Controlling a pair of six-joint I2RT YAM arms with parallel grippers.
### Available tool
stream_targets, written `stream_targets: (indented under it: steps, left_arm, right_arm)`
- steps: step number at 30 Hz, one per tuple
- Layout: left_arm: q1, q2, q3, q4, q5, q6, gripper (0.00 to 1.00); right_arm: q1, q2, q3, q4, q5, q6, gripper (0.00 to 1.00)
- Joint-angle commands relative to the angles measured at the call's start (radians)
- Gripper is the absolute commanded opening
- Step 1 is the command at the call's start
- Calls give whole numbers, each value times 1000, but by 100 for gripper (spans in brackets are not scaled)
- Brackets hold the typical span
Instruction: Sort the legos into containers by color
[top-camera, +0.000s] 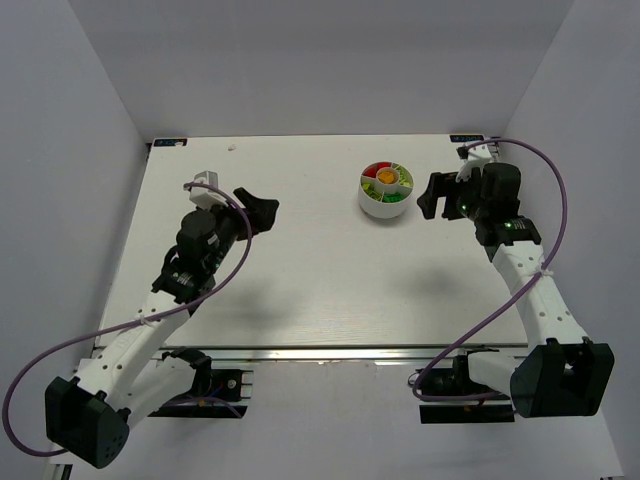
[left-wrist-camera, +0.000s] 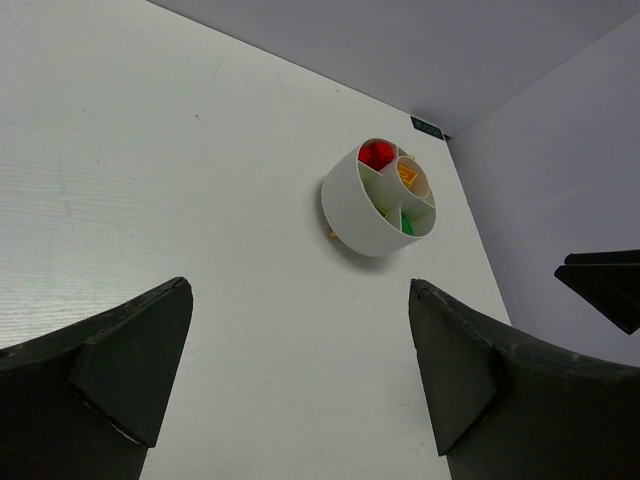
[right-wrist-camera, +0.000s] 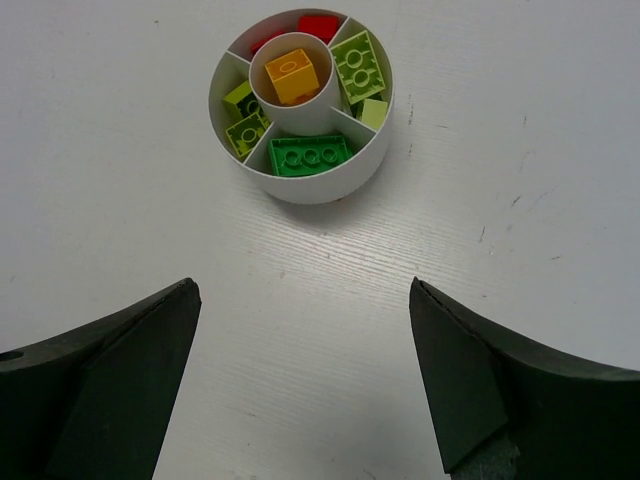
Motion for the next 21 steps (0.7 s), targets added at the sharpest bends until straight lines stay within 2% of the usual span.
stream_targets:
  steps: [1,21]
  left_arm:
    - [0,-34,3,-29,-32,20,98]
    - [0,-19,9,-23,-33,36,98]
  right_arm:
    - [-2,-14,-13,3,-17,8,90]
    - [-4,-8,-30,18,-43,1,89]
